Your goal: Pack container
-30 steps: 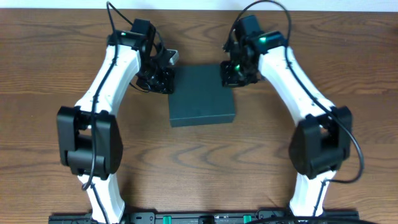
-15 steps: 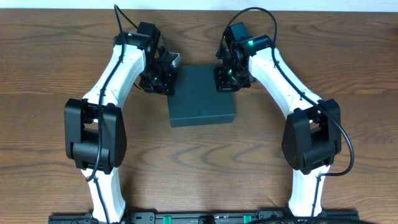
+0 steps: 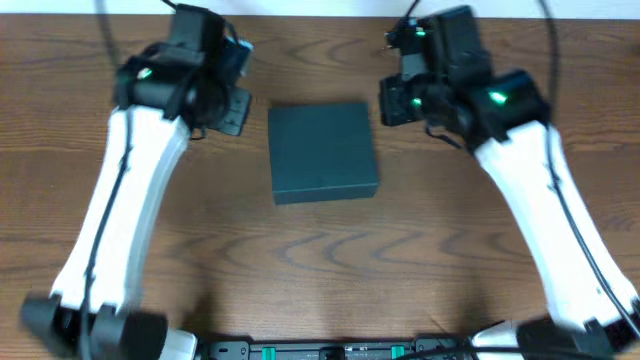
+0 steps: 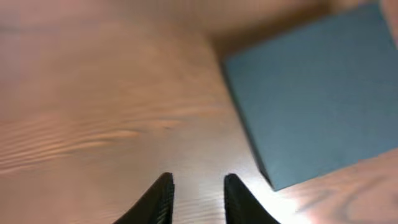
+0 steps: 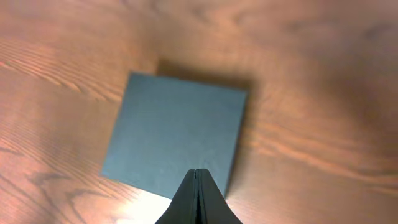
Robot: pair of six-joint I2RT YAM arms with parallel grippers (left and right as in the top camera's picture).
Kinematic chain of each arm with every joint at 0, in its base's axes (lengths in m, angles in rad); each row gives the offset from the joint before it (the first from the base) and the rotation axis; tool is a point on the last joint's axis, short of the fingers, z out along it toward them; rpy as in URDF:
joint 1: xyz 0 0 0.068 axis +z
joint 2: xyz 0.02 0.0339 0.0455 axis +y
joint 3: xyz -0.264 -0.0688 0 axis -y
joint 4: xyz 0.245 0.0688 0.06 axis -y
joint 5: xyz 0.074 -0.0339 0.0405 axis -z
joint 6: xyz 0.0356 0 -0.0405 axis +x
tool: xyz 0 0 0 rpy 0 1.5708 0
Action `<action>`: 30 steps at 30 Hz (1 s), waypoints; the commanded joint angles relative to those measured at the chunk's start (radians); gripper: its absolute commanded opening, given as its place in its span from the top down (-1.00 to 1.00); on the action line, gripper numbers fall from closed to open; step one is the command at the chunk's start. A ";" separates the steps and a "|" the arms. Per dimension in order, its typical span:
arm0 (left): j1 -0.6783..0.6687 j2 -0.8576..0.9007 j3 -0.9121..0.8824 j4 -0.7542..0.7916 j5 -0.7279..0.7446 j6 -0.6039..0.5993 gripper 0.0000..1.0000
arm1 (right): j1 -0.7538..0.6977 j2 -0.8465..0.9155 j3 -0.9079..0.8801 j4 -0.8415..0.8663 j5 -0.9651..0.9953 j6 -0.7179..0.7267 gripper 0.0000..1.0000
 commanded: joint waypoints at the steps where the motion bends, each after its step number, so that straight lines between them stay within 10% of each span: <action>1: 0.005 -0.090 0.012 -0.015 -0.151 -0.006 0.47 | -0.001 -0.077 0.002 -0.037 0.059 -0.125 0.97; 5: 0.005 -0.189 0.012 -0.040 -0.224 -0.006 0.26 | -0.001 -0.179 0.002 -0.090 0.102 -0.204 0.97; 7: 0.005 -0.235 0.012 -0.041 -0.278 -0.006 -0.97 | -0.001 -0.229 0.002 -0.106 0.176 -0.218 0.97; 9: 0.005 -0.270 0.012 -0.050 -0.301 -0.005 -0.97 | -0.001 -0.269 0.002 -0.107 0.245 -0.217 0.92; 11: 0.005 -0.299 0.012 -0.060 -0.303 -0.005 -0.97 | -0.001 -0.303 0.002 -0.108 0.275 -0.217 0.44; 13: 0.005 -0.319 0.012 -0.070 -0.302 -0.006 -0.97 | -0.001 -0.332 0.002 -0.112 0.280 -0.217 -0.98; 30: 0.005 -0.339 0.012 -0.122 -0.299 -0.006 -0.97 | -0.001 -0.392 0.002 -0.243 0.280 -0.217 -0.99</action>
